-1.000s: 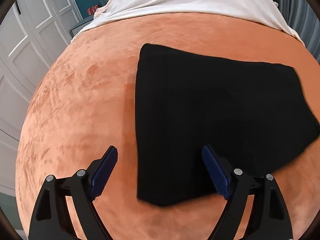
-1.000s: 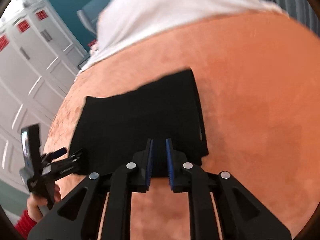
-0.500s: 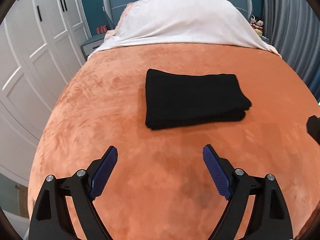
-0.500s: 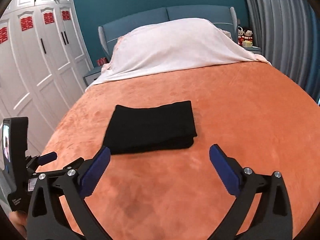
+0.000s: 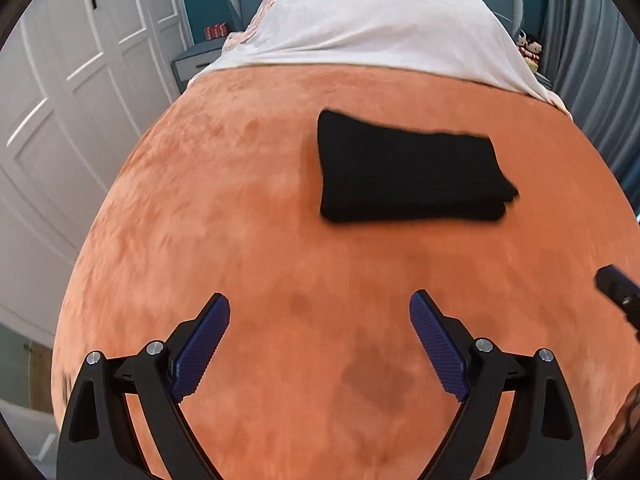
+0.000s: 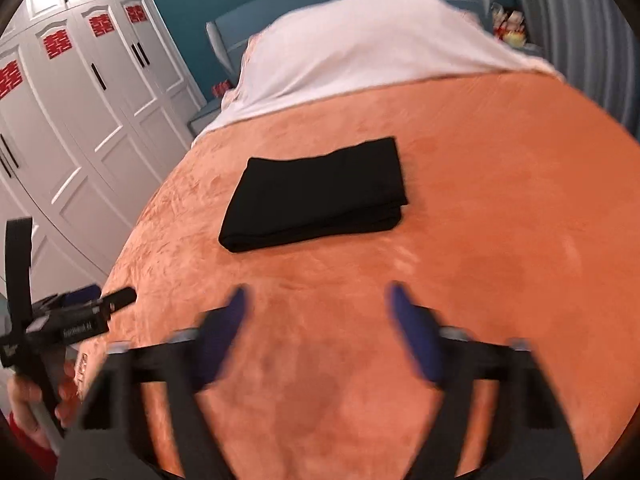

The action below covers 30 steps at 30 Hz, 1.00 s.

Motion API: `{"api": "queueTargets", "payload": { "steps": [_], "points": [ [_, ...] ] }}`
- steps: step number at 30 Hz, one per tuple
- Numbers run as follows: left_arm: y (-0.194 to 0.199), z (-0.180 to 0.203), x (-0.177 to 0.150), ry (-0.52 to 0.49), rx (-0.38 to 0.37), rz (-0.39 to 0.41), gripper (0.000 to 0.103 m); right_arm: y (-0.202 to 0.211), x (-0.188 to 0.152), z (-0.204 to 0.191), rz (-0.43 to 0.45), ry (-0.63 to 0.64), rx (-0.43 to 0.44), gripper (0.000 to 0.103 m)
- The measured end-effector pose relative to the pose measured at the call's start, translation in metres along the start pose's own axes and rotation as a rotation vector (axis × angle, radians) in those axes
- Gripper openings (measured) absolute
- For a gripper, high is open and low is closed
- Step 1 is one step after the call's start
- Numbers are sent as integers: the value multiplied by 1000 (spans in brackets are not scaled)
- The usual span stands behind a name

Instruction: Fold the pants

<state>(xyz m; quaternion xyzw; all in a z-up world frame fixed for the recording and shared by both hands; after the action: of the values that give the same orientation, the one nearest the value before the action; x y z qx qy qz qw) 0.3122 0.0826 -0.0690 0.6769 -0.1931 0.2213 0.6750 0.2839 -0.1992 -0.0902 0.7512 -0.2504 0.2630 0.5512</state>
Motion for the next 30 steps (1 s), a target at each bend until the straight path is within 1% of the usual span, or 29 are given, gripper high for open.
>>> {"api": "queueTargets", "payload": {
  "steps": [1, 2, 3, 5, 6, 7, 8, 9, 10, 11, 12, 13, 14, 15, 16, 18, 19, 20, 22, 23, 25, 26, 27, 28, 29, 30],
  "points": [
    [-12, 7, 15, -8, -14, -6, 88, -17, 15, 2, -8, 0, 15, 49],
    [-22, 12, 28, -15, -19, -9, 88, -34, 29, 5, -20, 3, 15, 41],
    [-45, 21, 49, -18, -7, -13, 88, -47, 41, 5, -21, 11, 2, 41],
    [-76, 32, 71, -33, -22, -26, 87, -87, 70, 8, -32, 32, -10, 41],
    [-100, 37, 81, -30, -29, -36, 87, -104, 78, 10, -40, 31, -11, 41],
    [-124, 40, 85, -32, -30, -57, 87, -123, 84, 14, -56, 31, -16, 41],
    [-157, 40, 86, -29, 5, -94, 87, -151, 89, 24, -82, 30, -36, 40],
    [-180, 38, 82, -33, 39, -126, 85, -172, 87, 36, -108, 20, -65, 40],
    [-204, 34, 76, -43, 66, -172, 80, -196, 82, 51, -157, 7, -102, 39],
    [-225, 30, 68, -50, 71, -218, 83, -228, 67, 75, -241, -34, -115, 39],
    [-234, 23, 61, -30, 30, -220, 84, -238, 60, 86, -250, -71, -72, 39],
    [-227, 17, 60, -3, 2, -183, 85, -235, 58, 91, -211, -95, -39, 39],
    [-221, 14, 60, 4, -6, -166, 84, -225, 61, 88, -187, -91, -34, 39],
    [-211, 11, 60, 1, 8, -162, 83, -216, 63, 82, -176, -71, -42, 39],
    [-198, 10, 59, 0, 9, -144, 80, -206, 64, 75, -160, -48, -55, 40],
    [-168, 13, 53, -15, 12, -109, 80, -175, 64, 54, -110, -3, -73, 45],
    [-148, 17, 50, -28, 21, -81, 81, -156, 63, 44, -82, 10, -75, 49],
    [-128, 18, 46, -37, 27, -53, 81, -142, 61, 36, -63, 14, -80, 64],
    [-78, 20, 33, -38, 10, 3, 82, -101, 54, 16, -7, 18, -105, 84],
    [-56, 19, 25, -30, 5, 18, 88, -81, 49, 6, 22, 30, -114, 86],
    [-11, 22, 6, -16, 10, 55, 92, -40, 37, -12, 74, 54, -162, 90],
    [10, 22, -4, -17, 19, 67, 92, -22, 31, -19, 95, 56, -178, 96],
    [27, 23, -13, -23, 27, 78, 92, 0, 22, -25, 120, 42, -191, 98],
    [49, 21, -25, -34, 36, 93, 92, 15, 17, -29, 134, 34, -193, 98],
    [66, 22, -35, -41, 39, 102, 92, 35, 7, -35, 154, 25, -200, 98],
    [79, 22, -40, -43, 40, 113, 92, 47, 2, -37, 163, 17, -209, 98]
  ]
}}
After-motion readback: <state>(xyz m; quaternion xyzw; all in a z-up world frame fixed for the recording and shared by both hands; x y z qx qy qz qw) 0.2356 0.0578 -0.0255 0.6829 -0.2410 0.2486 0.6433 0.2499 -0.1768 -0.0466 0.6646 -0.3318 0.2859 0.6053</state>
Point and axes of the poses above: each gripper's, at about its wrist camera, not at the fingertips, and y roughly against the way its jaws point, z to its right, x to its top, the point moved 2 cm from there along -y, roughly the way its jaws point, and after that the axes turned 5 degrees about y, right-handed, at the moved point
